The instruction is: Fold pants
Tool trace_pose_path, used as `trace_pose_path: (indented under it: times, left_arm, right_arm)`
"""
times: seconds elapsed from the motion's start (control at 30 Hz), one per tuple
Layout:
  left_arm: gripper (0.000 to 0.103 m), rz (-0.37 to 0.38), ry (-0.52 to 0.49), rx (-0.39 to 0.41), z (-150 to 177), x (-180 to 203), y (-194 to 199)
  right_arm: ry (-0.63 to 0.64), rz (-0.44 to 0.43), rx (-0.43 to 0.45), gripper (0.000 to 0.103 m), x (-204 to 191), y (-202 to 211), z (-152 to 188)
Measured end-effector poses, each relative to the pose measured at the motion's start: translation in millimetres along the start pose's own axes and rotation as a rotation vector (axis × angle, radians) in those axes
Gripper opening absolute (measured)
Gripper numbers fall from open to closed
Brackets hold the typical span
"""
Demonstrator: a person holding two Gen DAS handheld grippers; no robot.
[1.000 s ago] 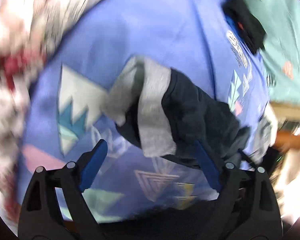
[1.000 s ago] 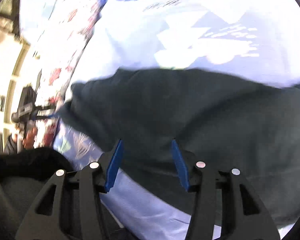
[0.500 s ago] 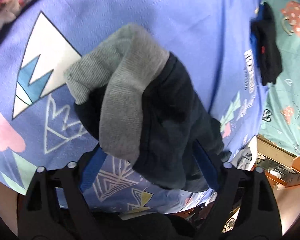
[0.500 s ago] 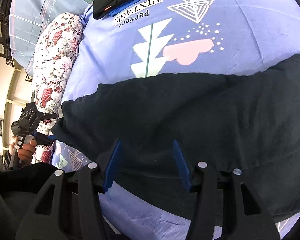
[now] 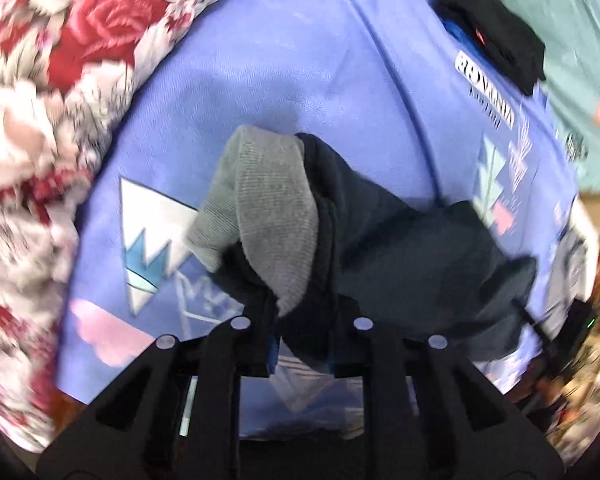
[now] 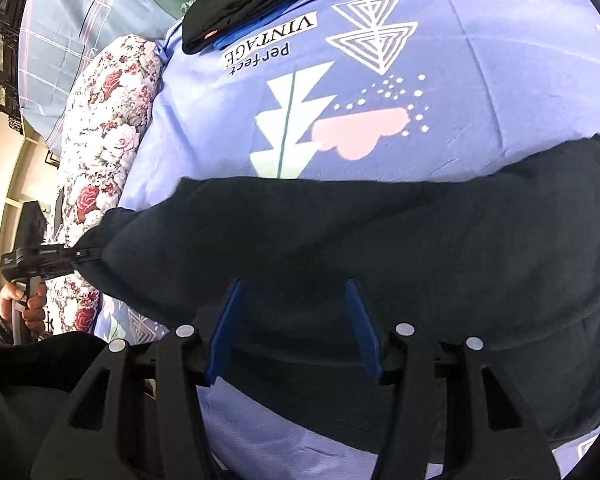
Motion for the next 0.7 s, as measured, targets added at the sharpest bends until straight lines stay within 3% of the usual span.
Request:
trace_pose_path:
  times: [0.07,0.13,0.23,0.37,0.4,0.43,0.5,0.57,0.7]
  left_arm:
    - [0.024,-0.055,-0.027,-0.042,1,-11,-16]
    - [0.039,-0.144,-0.067,-0.091,5,-27,-41]
    - [0.048,-0.109,-0.030,-0.073,6,-36,-52]
    - [0.059,-0.045,-0.017,-0.080,4,-33,-37]
    - [0.076,-0.078,-0.021,-0.072,1,-37,-27]
    - [0.082,-0.116,-0.030,-0.038,-3,-40,-16]
    - [0.082,-0.142,-0.049,0.037,-13,-41,6]
    - [0.083,-0.128,-0.040,0.061,-19,-42,18]
    - [0.086,-0.168,-0.040,0.075,-22,-46,18]
  right_arm:
    - [-0.008,0.029,-0.017,0.053,5,-4,1]
    - [-0.019,0.069,-0.047,0.053,11,-12,5]
    - [-0.061,0.122,-0.083,0.053,26,-18,12]
    - [-0.164,0.122,-0.033,0.058,55,1,14]
    - [-0.206,0.135,-0.014,0.058,69,8,14]
    - [-0.252,0.150,0.002,0.058,83,14,14]
    - [-0.382,0.183,0.036,0.058,120,28,17]
    - [-0.502,0.199,0.059,0.058,153,37,22]
    - [-0.662,0.145,0.102,0.058,188,46,27]
Point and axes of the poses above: each gripper's, at about its wrist camera, not at the fingertips, and y roughly against the way its jaws point, x to its right, z to its underside, the point moved 7 cm from there along -y, roughly the way its jaws point, and after that the axes turned 14 degrees about z, right-handed, at the moved point
